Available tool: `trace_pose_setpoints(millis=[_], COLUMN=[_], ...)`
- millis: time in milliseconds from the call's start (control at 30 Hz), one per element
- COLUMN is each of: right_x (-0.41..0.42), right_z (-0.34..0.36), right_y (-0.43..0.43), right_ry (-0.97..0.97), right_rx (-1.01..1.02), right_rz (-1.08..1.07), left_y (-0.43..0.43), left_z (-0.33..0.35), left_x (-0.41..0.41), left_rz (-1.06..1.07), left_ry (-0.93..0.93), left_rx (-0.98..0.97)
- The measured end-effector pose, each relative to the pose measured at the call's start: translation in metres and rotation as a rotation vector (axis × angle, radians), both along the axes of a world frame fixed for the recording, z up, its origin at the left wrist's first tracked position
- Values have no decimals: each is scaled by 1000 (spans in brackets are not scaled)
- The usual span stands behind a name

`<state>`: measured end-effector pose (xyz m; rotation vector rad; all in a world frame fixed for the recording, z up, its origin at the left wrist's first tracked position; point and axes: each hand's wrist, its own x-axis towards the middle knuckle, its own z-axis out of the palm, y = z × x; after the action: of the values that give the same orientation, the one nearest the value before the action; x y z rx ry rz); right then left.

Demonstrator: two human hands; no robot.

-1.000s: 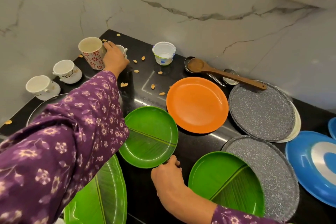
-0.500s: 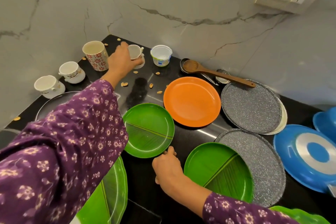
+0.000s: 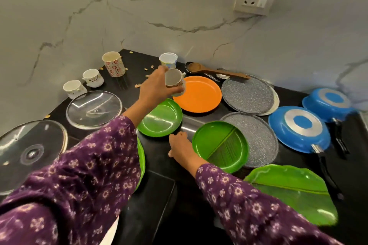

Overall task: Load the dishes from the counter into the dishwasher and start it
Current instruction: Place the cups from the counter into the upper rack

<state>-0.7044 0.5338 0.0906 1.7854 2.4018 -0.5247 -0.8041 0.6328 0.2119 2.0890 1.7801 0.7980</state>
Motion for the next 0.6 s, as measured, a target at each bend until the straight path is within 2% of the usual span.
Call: trace_pose_setpoints(millis=[67, 133, 167, 267, 300, 367, 433, 600], right_x=[10, 25, 34, 65, 80, 116, 149, 219], right_z=[-7, -6, -1, 22, 30, 42, 52, 52], right_y=[-18, -48, -64, -105, -116, -139, -164, -240], right_ry=[161, 454, 649, 1426, 1621, 1785, 1848, 2049], right_rx=[29, 19, -37, -400, -473, -486, -429, -363], right_rz=[-37, -169, -299, -806, -925, -1043, -1090, -1123], left_y=[-26, -53, -65, -102, -116, -146, -176, -245], left_z=[3, 5, 6, 9, 10, 8, 4, -7], left_x=[9, 20, 27, 55, 66, 91, 117, 194], left_rz=[-47, -115, -153, -286, -345, -462, -546, -765], left_ry=[-20, -42, -46, -54, -56, -46, -32, 26], left_rx=[6, -5, -10, 5, 10, 16, 29, -63])
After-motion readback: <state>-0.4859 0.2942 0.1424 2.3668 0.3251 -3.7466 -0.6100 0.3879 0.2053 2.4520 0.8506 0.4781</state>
